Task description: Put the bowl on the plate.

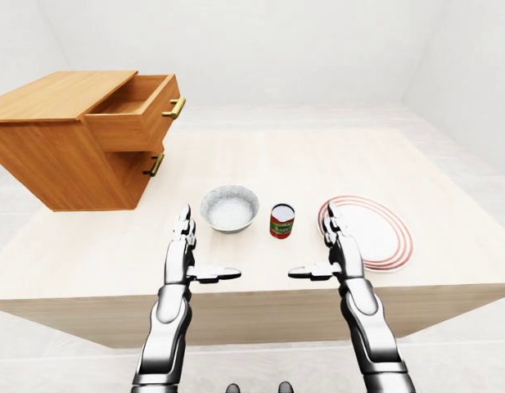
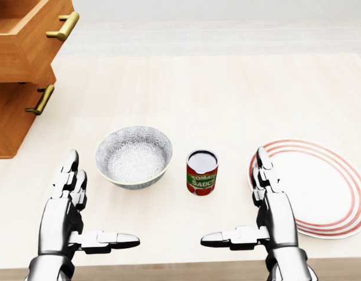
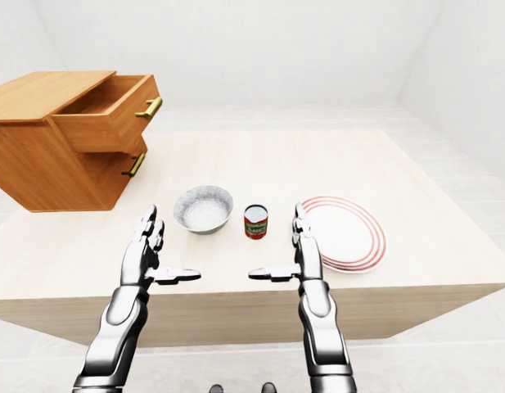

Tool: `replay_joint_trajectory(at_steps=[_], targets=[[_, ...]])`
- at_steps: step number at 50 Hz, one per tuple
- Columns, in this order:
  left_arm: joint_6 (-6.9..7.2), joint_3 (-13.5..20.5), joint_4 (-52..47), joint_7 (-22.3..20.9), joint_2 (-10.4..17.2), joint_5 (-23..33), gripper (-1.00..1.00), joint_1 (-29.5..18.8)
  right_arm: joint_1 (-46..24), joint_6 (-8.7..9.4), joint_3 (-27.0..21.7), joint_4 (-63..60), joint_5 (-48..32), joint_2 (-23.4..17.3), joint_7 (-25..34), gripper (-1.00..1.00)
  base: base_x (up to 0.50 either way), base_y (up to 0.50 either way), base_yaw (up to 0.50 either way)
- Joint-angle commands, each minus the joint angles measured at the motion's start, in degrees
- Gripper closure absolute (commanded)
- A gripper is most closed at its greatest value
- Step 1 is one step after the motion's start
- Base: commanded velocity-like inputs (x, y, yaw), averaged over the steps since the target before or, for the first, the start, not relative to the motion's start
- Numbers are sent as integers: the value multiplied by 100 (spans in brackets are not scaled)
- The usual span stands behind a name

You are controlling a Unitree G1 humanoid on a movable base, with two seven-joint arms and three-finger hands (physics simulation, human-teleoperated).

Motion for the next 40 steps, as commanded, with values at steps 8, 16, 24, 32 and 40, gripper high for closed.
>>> replay_joint_trajectory(at_steps=[8,16,24,32,40], targets=[[74,167,195,-186,-76,60,-100,-323,-163,201,-207,-113,206,-133,62,-100,0,0,0],[201,250,133,-251,-132,150,-100,-373,-265,413,-210,-415,100,-166,84,-100,0,0,0],[405,292,-171,-287,-117,229,-100,-468,-345,413,-170,-738,-54,-194,128,-100,0,-6,0],[405,305,-310,-337,-119,280,-100,-494,-347,413,-185,-807,-105,-169,158,-100,0,-20,0],[405,302,-244,-350,-140,298,-100,-523,-363,413,-203,-883,-120,-153,144,-100,0,-23,0]])
